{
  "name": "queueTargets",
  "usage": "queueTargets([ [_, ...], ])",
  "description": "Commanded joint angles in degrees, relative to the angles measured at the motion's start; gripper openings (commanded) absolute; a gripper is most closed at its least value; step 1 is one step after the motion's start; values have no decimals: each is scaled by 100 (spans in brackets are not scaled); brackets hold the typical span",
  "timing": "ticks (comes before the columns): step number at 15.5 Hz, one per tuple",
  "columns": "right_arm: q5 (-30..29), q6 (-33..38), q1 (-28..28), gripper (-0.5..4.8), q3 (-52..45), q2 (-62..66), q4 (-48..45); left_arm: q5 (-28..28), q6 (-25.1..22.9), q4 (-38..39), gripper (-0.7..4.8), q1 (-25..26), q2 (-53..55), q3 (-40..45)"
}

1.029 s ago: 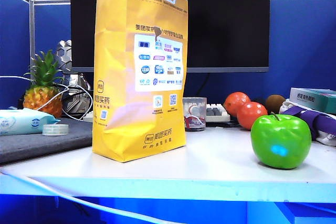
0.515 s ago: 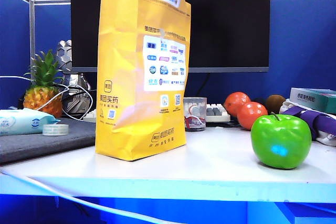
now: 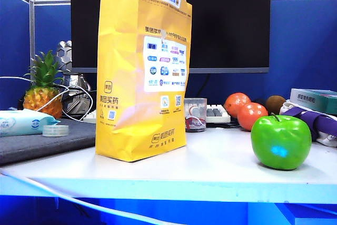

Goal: Pick up the green apple and throw it into the yellow paper bag.

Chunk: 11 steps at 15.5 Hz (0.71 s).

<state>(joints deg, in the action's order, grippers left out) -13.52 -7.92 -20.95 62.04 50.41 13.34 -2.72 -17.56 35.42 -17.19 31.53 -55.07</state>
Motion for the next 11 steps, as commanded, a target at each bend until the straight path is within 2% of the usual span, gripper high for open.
queueTargets([
  [1,745,339,9,479,-1224,-675,-610,55,673,-483,272,2,-782,562],
  [3,763,951,9,479,-2549,-1228,-1794,442,754,-846,272,2,-1491,881],
  [5,791,1034,11,479,-3252,-1281,-2374,459,752,-848,272,2,-1628,1034],
  [7,739,1099,9,479,-3578,-1246,-2330,551,754,-791,272,2,-1609,1237],
  [9,754,1093,11,479,-3707,-1246,-1880,358,752,-374,273,2,-1604,1266],
  [11,1008,1093,11,479,-3707,-1250,-1397,514,1091,-295,274,2,-1609,1266],
])
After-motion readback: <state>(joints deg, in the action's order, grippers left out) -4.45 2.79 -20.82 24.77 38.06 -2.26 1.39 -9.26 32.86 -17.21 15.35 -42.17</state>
